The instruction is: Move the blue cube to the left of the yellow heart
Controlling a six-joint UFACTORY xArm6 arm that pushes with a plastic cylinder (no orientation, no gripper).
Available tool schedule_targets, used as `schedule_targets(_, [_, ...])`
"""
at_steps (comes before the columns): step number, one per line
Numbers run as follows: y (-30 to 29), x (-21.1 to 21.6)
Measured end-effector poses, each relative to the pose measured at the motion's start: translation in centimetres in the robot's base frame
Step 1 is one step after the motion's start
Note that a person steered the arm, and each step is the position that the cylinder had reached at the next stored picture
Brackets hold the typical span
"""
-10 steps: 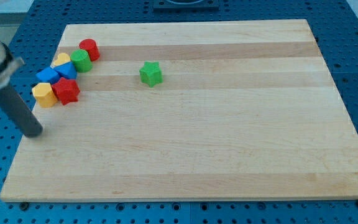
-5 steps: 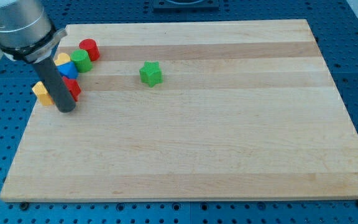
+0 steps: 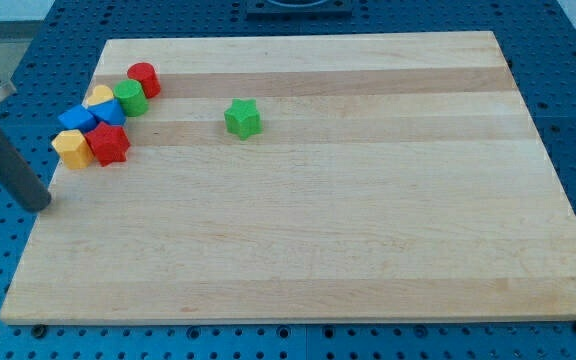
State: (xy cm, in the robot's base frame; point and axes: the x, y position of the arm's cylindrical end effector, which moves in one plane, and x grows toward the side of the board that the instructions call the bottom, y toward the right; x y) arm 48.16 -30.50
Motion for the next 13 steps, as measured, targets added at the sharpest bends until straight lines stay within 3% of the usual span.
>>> schedule_targets(1, [0.1,-4.2])
schedule_targets(4, [1.2,-9.8])
schedule_targets(5, [1.3,-6.8])
schedule_targets(7, [0.0,-6.4])
schedule_targets(8, [0.0,-11.2])
schedule_targets(9, [0.0,-13.3])
schedule_targets(10, [0.0,-13.6])
schedule_targets(12, [0.1,-18.9])
schedule_targets(13, [0.5,-17.9])
